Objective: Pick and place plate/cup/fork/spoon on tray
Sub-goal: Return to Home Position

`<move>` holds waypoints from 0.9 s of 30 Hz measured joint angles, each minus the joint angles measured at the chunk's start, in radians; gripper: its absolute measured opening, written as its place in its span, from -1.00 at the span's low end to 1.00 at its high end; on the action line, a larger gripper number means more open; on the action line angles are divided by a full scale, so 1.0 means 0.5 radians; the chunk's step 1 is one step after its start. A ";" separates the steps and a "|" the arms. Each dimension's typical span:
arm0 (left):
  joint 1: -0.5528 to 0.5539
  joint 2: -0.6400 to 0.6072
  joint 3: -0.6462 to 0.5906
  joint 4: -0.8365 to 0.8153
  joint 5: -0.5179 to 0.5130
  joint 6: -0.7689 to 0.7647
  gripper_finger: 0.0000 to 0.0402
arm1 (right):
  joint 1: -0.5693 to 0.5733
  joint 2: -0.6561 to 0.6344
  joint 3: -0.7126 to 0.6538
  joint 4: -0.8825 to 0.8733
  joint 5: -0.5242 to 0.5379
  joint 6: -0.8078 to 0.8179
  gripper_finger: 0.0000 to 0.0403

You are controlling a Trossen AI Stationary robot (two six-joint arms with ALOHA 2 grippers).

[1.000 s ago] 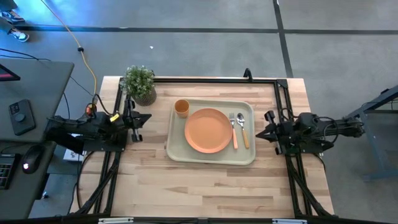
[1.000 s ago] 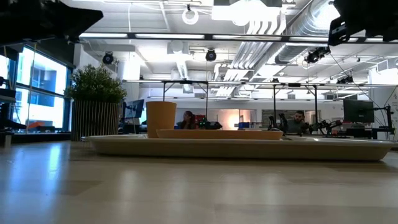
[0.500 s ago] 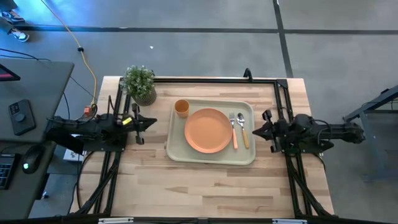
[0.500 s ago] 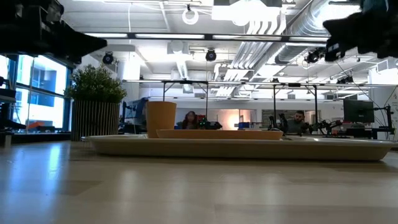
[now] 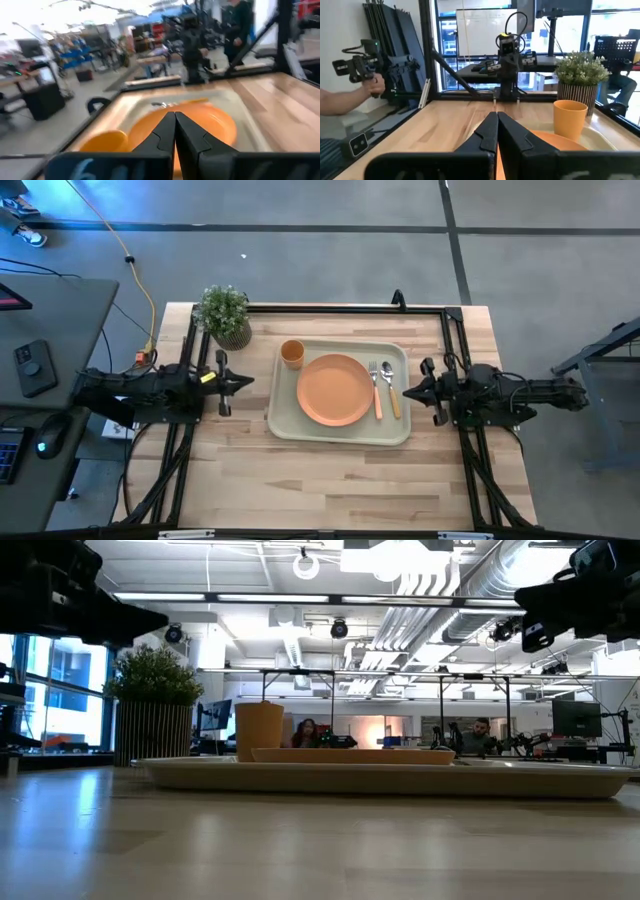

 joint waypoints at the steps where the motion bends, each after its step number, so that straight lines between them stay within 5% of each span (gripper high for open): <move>1: 0.001 -0.006 0.001 0.030 -0.025 0.019 -1.00 | 0.000 -0.001 0.000 0.000 0.000 -0.001 -1.00; 12: 0.001 -0.031 0.000 -0.111 0.035 0.002 -1.00 | 0.001 0.000 -0.001 -0.106 -0.153 0.010 -1.00; 27: 0.001 -0.017 0.000 -0.011 0.098 -0.184 -1.00 | 0.000 0.010 -0.002 -0.292 -0.011 0.047 -1.00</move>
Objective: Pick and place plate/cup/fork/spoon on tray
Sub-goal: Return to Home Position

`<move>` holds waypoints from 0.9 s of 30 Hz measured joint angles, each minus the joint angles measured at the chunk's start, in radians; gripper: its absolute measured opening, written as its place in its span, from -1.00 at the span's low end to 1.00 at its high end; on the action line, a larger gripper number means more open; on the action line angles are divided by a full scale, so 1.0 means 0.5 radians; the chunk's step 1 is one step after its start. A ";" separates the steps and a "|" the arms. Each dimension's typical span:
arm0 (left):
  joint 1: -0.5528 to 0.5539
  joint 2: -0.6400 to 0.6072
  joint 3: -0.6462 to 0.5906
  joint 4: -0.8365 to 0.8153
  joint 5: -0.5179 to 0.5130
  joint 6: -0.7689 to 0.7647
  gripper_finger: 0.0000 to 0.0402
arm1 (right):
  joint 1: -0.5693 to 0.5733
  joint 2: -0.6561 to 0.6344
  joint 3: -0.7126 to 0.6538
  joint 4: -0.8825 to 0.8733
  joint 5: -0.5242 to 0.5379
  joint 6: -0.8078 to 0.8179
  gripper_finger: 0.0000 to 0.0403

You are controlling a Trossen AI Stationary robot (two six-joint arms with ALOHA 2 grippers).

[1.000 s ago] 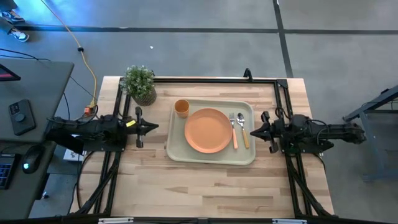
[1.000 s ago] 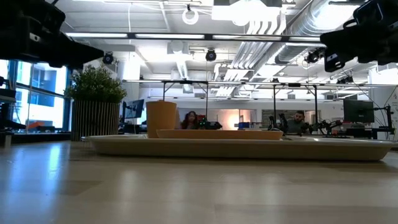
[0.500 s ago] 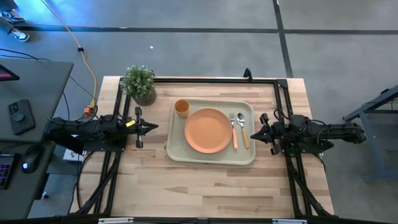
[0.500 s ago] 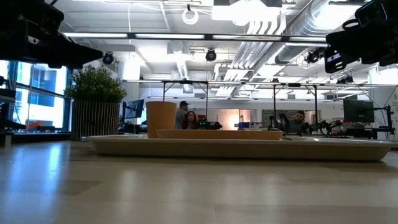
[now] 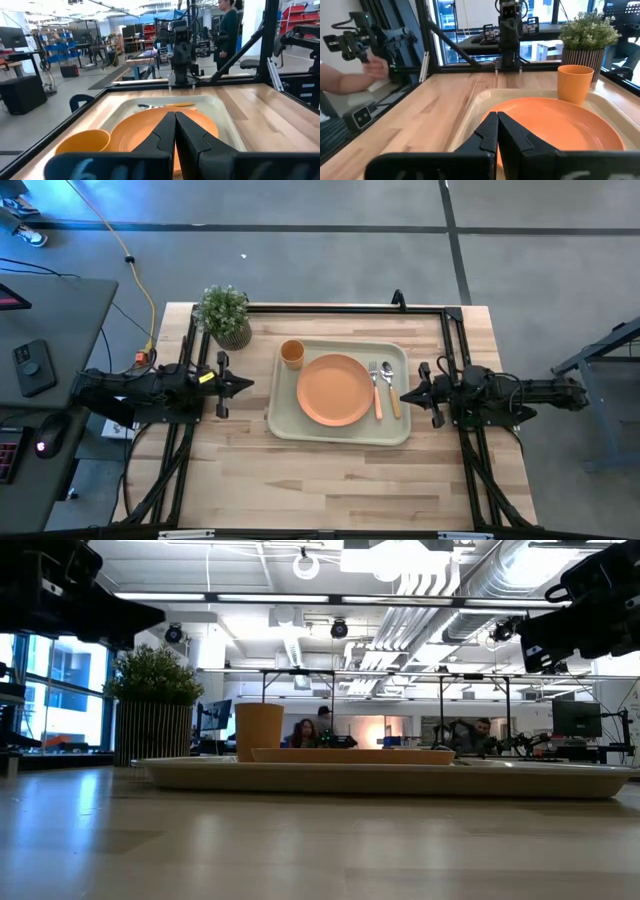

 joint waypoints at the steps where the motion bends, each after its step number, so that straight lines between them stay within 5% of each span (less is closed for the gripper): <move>1: 0.000 0.007 0.000 0.000 -0.003 0.001 -1.00 | 0.000 0.000 0.000 0.000 0.007 0.000 -1.00; 27: 0.000 0.022 0.000 0.003 -0.005 -0.002 -1.00 | 0.000 0.004 -0.001 -0.002 0.007 0.147 -1.00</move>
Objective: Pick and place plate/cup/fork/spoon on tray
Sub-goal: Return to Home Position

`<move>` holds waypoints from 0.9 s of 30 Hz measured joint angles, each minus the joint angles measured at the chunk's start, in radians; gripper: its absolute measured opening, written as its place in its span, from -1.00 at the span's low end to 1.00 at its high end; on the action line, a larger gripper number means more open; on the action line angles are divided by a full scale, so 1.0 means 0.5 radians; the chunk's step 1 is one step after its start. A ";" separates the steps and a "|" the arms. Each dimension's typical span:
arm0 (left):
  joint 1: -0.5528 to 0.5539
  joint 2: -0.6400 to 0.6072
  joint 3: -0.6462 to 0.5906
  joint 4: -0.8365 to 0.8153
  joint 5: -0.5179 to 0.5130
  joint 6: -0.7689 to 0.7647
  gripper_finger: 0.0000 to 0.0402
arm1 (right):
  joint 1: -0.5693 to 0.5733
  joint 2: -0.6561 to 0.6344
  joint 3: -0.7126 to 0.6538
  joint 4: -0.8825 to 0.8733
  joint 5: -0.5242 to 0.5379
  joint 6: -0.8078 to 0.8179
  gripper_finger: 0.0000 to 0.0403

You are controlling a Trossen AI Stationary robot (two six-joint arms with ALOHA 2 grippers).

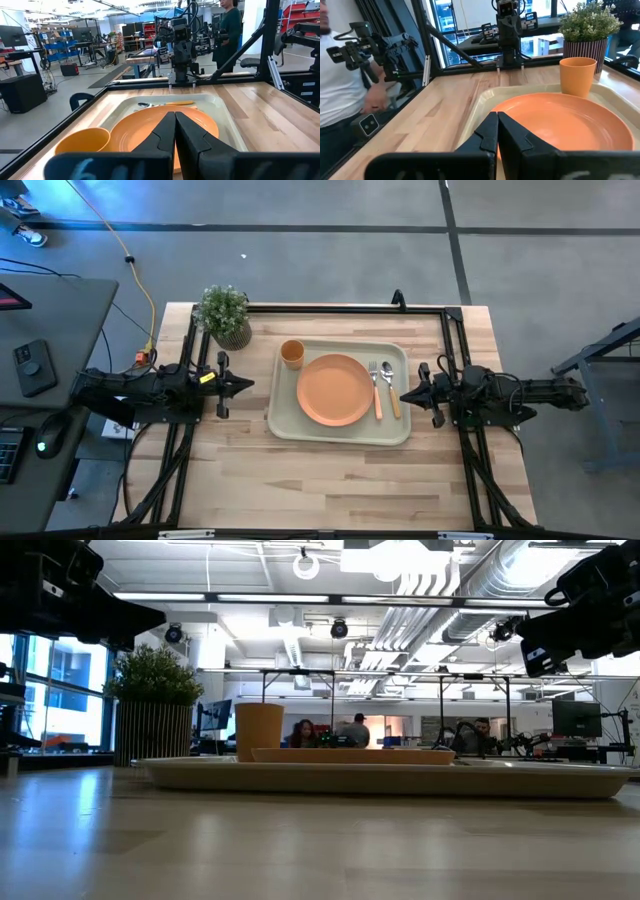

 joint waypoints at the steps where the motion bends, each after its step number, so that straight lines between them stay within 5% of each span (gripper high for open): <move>1: 0.000 0.000 0.000 0.000 0.000 0.000 -1.00 | 0.000 0.000 0.000 0.000 0.000 0.014 -1.00; 27: 0.000 0.001 0.000 0.001 0.000 0.000 -1.00 | 0.000 0.000 -0.001 0.000 0.001 0.027 -1.00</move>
